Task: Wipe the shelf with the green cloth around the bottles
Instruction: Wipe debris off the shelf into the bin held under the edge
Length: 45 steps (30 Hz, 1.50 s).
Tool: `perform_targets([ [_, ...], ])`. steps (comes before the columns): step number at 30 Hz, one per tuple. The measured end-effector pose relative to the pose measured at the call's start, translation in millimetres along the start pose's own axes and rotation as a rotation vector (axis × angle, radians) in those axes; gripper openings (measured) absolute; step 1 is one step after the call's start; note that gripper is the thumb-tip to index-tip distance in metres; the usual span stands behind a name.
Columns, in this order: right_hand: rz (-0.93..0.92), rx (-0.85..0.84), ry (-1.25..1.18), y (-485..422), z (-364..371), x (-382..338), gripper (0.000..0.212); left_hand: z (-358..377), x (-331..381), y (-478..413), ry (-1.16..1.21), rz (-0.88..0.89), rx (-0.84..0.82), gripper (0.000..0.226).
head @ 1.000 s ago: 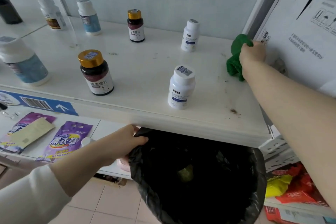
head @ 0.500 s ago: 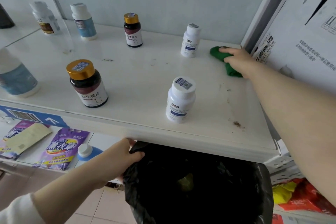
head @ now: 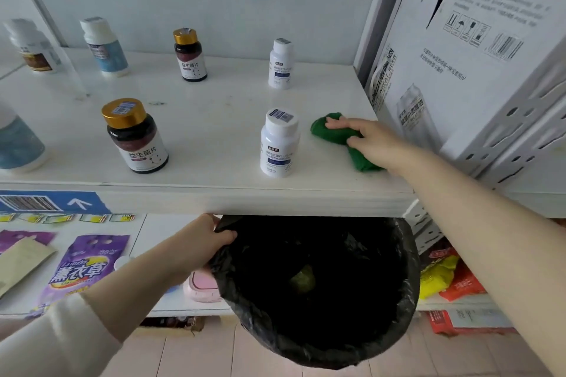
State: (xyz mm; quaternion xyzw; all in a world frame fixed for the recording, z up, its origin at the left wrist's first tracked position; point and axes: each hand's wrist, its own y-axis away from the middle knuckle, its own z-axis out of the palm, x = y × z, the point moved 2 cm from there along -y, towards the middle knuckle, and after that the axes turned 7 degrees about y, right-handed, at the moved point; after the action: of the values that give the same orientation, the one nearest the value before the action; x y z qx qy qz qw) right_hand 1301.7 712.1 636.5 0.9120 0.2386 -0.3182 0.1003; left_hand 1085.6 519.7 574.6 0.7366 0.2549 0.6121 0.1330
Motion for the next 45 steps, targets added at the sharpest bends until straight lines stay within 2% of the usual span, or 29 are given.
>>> perform_targets([
  [3, -0.03, -0.013, 0.123, 38, 2, -5, 0.05, 0, -1, 2, 0.0, 0.025, -0.019, 0.007],
  [5, -0.027, -0.01, 0.124, 62, 6, -9, 0.046, 1, -1, 2, -0.005, 0.032, -0.024, 0.012],
  [13, 0.016, 0.068, -0.109, 138, 25, -22, 0.045, 3, -1, 5, -0.003, 0.041, -0.027, 0.019],
  [17, 0.066, 0.287, -0.309, 133, 9, -32, 0.051, 2, -2, 7, -0.001, 0.028, -0.022, 0.017],
  [20, 0.135, 0.413, -0.136, 101, -3, -23, 0.044, 4, -2, 10, -0.002, 0.034, -0.011, 0.017],
  [22, 0.213, 0.369, 0.009, 80, 2, -13, 0.043, 6, -3, 13, 0.002, 0.027, -0.001, 0.018],
  [24, 0.225, 0.326, 0.046, 73, 14, -8, 0.043, 7, -4, 14, 0.004, 0.025, 0.002, 0.018],
  [28, 0.104, 0.296, 0.026, 93, 35, -26, 0.043, 9, -8, 18, 0.02, 0.026, 0.014, 0.017],
  [31, -0.026, 0.207, -0.024, 116, 46, -38, 0.041, 12, -11, 22, 0.048, 0.022, 0.021, 0.014],
  [35, -0.04, 0.084, -0.161, 138, 37, -40, 0.038, 16, -14, 29, 0.05, 0.016, 0.035, 0.014],
  [40, 0.071, 0.402, -0.076, 120, 3, -15, 0.041, 24, -18, 41, 0.059, 0.008, 0.08, 0.018],
  [42, 0.098, 0.391, 0.008, 110, 10, -8, 0.042, 27, -20, 45, 0.055, 0.008, 0.104, 0.019],
  [45, 0.038, 0.336, 0.054, 116, 29, -15, 0.042, 30, -24, 49, 0.041, 0.018, 0.132, 0.02],
])
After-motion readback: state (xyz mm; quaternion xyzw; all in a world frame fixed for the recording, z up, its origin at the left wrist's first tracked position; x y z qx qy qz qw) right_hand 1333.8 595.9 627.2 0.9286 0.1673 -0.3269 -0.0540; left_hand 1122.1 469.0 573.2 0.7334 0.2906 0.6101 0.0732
